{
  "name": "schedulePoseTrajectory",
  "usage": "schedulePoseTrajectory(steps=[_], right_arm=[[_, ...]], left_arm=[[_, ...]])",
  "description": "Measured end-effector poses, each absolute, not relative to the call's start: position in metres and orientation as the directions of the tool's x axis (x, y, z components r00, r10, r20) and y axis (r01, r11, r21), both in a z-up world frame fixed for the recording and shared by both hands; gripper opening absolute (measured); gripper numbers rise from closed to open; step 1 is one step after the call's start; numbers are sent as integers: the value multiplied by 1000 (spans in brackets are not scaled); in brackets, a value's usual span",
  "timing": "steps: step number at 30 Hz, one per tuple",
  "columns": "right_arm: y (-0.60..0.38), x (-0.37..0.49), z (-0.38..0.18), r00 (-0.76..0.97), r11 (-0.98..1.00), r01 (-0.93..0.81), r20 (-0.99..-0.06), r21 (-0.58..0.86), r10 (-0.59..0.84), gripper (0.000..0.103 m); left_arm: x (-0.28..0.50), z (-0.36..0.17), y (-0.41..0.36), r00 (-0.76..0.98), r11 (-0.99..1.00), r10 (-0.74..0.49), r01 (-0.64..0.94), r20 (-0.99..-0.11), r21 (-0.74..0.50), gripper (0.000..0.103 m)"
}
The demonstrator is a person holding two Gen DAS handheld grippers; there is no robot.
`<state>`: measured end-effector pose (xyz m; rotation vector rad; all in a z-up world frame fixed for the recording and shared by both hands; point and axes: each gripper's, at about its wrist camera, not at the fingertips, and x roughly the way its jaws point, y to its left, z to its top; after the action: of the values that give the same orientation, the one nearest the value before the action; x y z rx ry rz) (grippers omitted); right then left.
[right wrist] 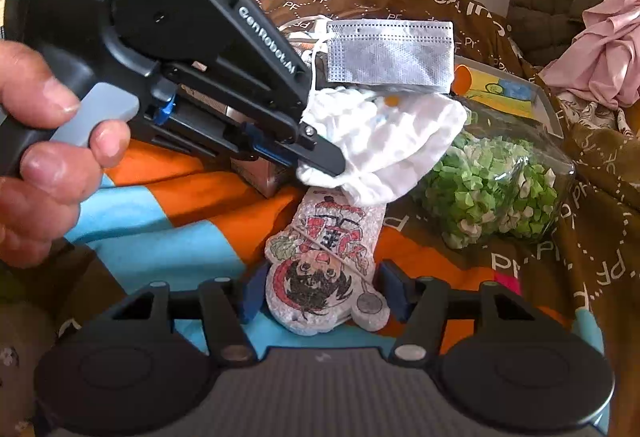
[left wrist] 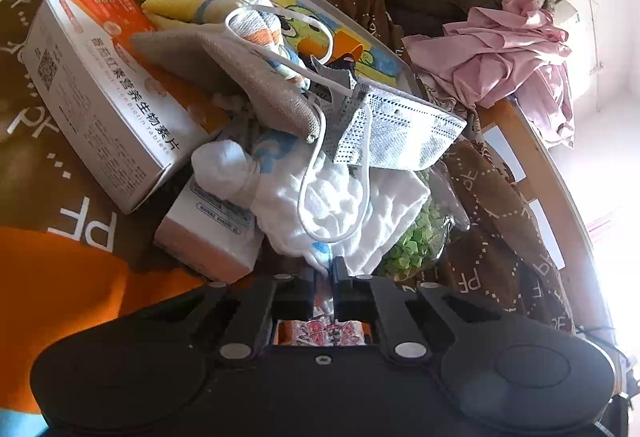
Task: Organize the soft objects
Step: 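Grasp the white blue-print towel with the left tool while the right tool grasps the anime-character plush, then carry the white towel with the left tool while the right tool carries the plush to the frog tray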
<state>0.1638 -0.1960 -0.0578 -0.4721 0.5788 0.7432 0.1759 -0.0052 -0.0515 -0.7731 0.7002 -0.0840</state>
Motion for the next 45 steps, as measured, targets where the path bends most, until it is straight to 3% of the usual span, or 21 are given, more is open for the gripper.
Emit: schedulePoseTrajectory(steps=[6, 17, 21, 27, 45], right_arm=[[-195, 160, -51, 616, 644, -721, -661, -255, 429, 63], [-217, 162, -31, 639, 706, -669, -667, -234, 384, 63], [-228, 161, -18, 657, 730, -655, -626, -197, 420, 63], [-238, 160, -3, 689, 751, -642, -546, -155, 476, 63], [-249, 147, 20, 765, 760, -627, -320, -172, 559, 63]], left_arm=[[160, -43, -8, 767, 773, -336, -107, -547, -625, 6], [112, -34, -11, 734, 882, -318, -3, -601, -470, 6], [93, -29, -5, 757, 892, -289, -10, -586, -453, 6], [75, -9, -1, 823, 879, -277, 9, -496, -477, 6], [52, 56, -4, 881, 956, -166, 34, -443, -292, 5]])
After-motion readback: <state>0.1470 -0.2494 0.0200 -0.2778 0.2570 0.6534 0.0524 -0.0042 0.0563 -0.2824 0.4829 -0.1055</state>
